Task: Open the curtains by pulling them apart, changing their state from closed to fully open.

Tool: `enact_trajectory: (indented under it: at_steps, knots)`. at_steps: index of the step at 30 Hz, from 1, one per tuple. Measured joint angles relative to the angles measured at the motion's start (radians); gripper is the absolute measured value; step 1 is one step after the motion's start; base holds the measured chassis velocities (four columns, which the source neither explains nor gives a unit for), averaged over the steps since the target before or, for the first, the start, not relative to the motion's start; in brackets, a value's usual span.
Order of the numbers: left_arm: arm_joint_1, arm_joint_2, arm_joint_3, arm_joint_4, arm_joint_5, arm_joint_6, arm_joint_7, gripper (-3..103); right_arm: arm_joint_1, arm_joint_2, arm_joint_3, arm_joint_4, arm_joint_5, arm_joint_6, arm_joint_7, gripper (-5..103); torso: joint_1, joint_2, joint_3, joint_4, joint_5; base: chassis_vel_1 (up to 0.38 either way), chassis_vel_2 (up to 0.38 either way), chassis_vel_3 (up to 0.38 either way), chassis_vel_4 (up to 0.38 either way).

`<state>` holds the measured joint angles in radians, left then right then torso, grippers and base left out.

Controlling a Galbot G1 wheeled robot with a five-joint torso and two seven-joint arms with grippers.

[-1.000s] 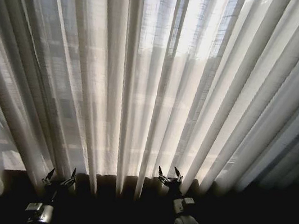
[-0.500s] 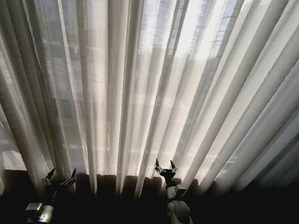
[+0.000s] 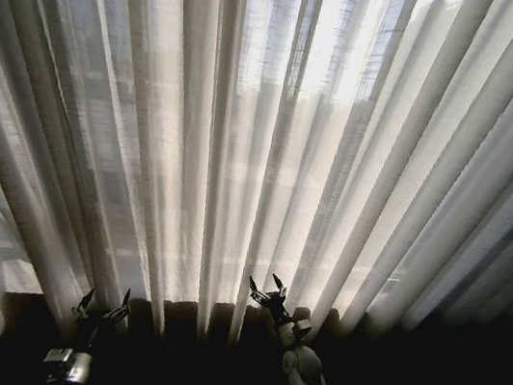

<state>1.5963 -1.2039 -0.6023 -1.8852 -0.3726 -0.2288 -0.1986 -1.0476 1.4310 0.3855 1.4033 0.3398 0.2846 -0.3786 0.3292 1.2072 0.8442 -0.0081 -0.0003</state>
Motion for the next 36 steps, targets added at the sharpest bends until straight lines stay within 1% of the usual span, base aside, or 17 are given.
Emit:
enact_trajectory:
  at_steps: [5,15,19,24,26,28,29,31,32,33,34,36]
  knots:
    - [0.000,0.000,0.000,0.000,0.000,0.000,0.000,100,0.026,0.007,-0.023,-0.029,0.000,0.025,0.002,100,0.001,0.000,0.000,-0.0001,0.0001,-0.141,0.046,0.167,-0.050]
    - [0.000,0.000,0.000,0.000,0.000,0.000,0.000,100,0.053,0.009,-0.081,-0.046,-0.038,0.027,0.002,100,0.000,0.000,0.000,0.0000,-0.0002,-0.027,0.020,0.046,-0.024]
    - [0.000,0.000,0.000,0.000,0.000,0.000,0.000,100,0.069,0.019,-0.105,-0.069,-0.075,0.028,0.028,100,0.000,0.000,0.000,0.0000,0.0000,0.000,0.000,0.000,0.000]
    - [0.000,0.000,0.000,0.000,0.000,0.000,0.000,100,0.089,0.037,-0.132,-0.092,-0.093,0.032,0.062,100,0.000,0.000,0.000,0.0000,0.0000,0.000,0.000,0.000,0.000]
    - [0.000,0.000,0.000,0.000,0.000,0.000,0.000,100,0.106,0.050,-0.143,-0.111,-0.108,0.033,0.089,100,0.000,0.000,0.000,0.0000,-0.0001,0.000,0.000,0.000,0.000]
    - [0.000,0.000,0.000,0.000,0.000,0.000,0.000,100,0.138,0.068,-0.143,-0.147,-0.136,0.041,0.135,100,0.000,0.000,0.000,0.0000,-0.0002,0.000,0.000,0.000,0.000]
    - [0.000,0.000,0.000,0.000,0.000,0.000,0.000,100,0.138,0.068,-0.143,-0.147,-0.136,0.041,0.135,100,0.000,0.000,0.000,0.0000,-0.0002,0.000,0.000,0.000,0.000]
    - [0.000,0.000,0.000,0.000,0.000,0.000,0.000,100,0.186,0.093,-0.132,-0.201,-0.208,0.046,0.247,100,0.000,0.000,0.000,0.0001,0.0000,0.000,0.000,0.000,0.000]
    - [0.000,0.000,0.000,0.000,0.000,0.000,0.000,100,0.198,0.099,-0.127,-0.214,-0.234,0.046,0.281,100,0.000,0.000,0.000,0.0002,0.0001,0.000,0.000,0.000,0.000]
    - [0.000,0.000,0.000,0.000,0.000,0.000,0.000,100,0.223,0.112,-0.110,-0.243,-0.304,0.045,0.357,100,0.000,0.000,0.000,0.0001,0.0000,0.000,0.000,0.000,0.000]
    - [0.000,0.000,0.000,0.000,0.000,0.000,0.000,100,0.223,0.112,-0.110,-0.243,-0.304,0.045,0.357,100,0.000,0.000,0.000,0.0001,0.0000,0.000,0.000,0.000,0.000]
    - [0.000,0.000,0.000,0.000,0.000,0.000,0.000,100,0.241,0.121,-0.098,-0.266,-0.353,0.039,0.429,100,0.000,0.000,0.000,0.0000,-0.0001,0.000,0.000,0.000,0.000]
